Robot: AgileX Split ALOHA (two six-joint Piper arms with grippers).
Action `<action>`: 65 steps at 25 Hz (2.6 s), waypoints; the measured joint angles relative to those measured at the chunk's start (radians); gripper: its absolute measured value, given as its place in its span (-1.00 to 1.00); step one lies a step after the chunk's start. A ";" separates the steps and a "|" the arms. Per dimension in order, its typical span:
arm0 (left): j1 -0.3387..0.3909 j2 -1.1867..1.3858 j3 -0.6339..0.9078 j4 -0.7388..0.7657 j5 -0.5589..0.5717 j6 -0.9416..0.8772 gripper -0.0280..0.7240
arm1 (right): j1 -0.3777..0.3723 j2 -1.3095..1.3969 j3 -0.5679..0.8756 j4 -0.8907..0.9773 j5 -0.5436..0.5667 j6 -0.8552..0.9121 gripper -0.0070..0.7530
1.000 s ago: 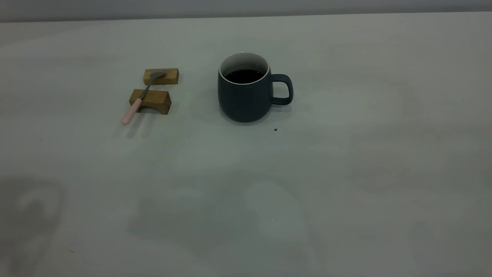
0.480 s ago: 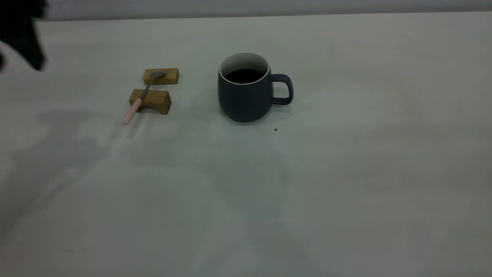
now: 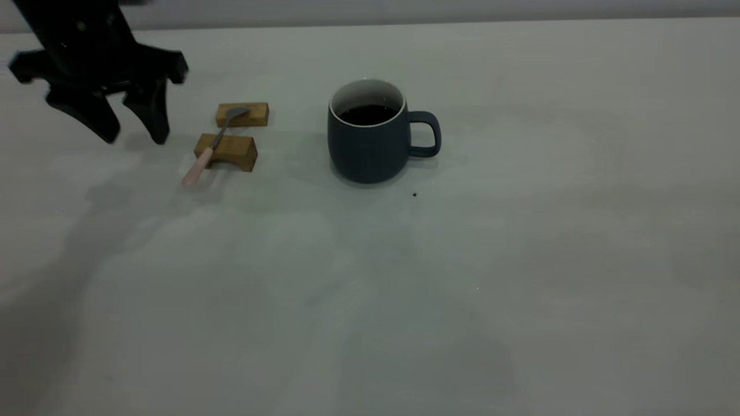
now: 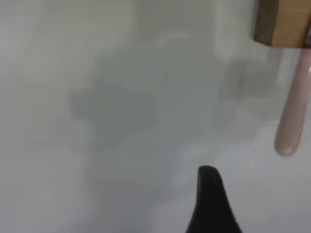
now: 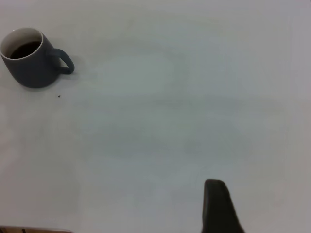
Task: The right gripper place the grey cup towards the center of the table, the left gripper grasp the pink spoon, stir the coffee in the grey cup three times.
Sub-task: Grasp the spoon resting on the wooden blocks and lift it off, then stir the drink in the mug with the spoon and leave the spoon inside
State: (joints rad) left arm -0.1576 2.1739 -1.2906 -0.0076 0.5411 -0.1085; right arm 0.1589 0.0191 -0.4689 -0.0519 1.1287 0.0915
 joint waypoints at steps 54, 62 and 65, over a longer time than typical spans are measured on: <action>-0.074 -0.180 -0.062 -0.713 0.136 -0.328 -0.56 | 0.000 0.000 0.000 0.000 0.000 0.000 0.31; -0.074 -0.182 -0.062 -1.209 0.251 -0.615 -0.56 | 0.000 0.000 0.000 0.000 0.000 0.000 0.31; -0.074 -0.179 -0.062 -1.298 0.250 -0.680 -0.56 | 0.000 0.000 0.000 0.000 0.000 0.000 0.31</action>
State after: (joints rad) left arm -0.2314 1.9947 -1.3526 -1.3059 0.7912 -0.7884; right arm 0.1589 0.0191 -0.4689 -0.0519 1.1287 0.0915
